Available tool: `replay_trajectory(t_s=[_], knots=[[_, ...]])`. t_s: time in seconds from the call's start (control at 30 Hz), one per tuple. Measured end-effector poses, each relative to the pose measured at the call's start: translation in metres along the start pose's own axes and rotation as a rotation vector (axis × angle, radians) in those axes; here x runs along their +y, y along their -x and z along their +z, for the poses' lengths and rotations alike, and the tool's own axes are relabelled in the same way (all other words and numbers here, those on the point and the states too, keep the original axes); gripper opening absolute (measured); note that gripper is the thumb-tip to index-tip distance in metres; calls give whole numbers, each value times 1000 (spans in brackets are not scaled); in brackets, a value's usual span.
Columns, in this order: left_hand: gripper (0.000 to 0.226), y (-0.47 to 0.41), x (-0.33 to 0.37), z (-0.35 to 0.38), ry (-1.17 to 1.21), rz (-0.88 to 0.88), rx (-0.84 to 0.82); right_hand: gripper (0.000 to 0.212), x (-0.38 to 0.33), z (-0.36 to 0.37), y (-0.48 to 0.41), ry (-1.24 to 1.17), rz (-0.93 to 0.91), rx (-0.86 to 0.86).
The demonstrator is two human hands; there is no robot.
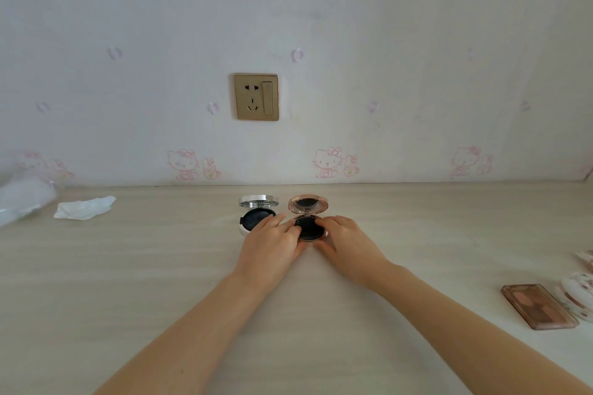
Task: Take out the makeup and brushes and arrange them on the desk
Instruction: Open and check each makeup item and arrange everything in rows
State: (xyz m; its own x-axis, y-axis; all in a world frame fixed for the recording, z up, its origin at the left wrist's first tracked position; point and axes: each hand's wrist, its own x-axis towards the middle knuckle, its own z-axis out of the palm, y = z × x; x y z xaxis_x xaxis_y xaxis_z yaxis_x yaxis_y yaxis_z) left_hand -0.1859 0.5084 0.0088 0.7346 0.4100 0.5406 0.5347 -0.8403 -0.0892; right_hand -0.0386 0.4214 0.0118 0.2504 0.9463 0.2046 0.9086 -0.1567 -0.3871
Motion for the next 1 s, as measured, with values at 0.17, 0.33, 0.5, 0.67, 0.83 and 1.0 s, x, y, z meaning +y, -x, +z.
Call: replay_trajectory(t_s=[0.17,0.33,0.5,0.67,0.83,1.0], knots=[[19,-6,-5,8,6,3,22,41,-1,-1,-6,-32,5,-7],[24,-4,-6,12,31,-8,-8,42,-2,-1,-3,-15,1,1],[18,-2,-6,11,31,-12,22,44,-2,0,-3,-5,-2,-1],[19,-3,-5,9,21,-17,38,44,-1,-1,-4,-8,-7,-6],[24,-3,-2,5,12,-46,38,40,-2,-3,-4,-7,-35,-13],[38,3,6,-7,10,-47,18,48,6,-18,16,81,0,-47]])
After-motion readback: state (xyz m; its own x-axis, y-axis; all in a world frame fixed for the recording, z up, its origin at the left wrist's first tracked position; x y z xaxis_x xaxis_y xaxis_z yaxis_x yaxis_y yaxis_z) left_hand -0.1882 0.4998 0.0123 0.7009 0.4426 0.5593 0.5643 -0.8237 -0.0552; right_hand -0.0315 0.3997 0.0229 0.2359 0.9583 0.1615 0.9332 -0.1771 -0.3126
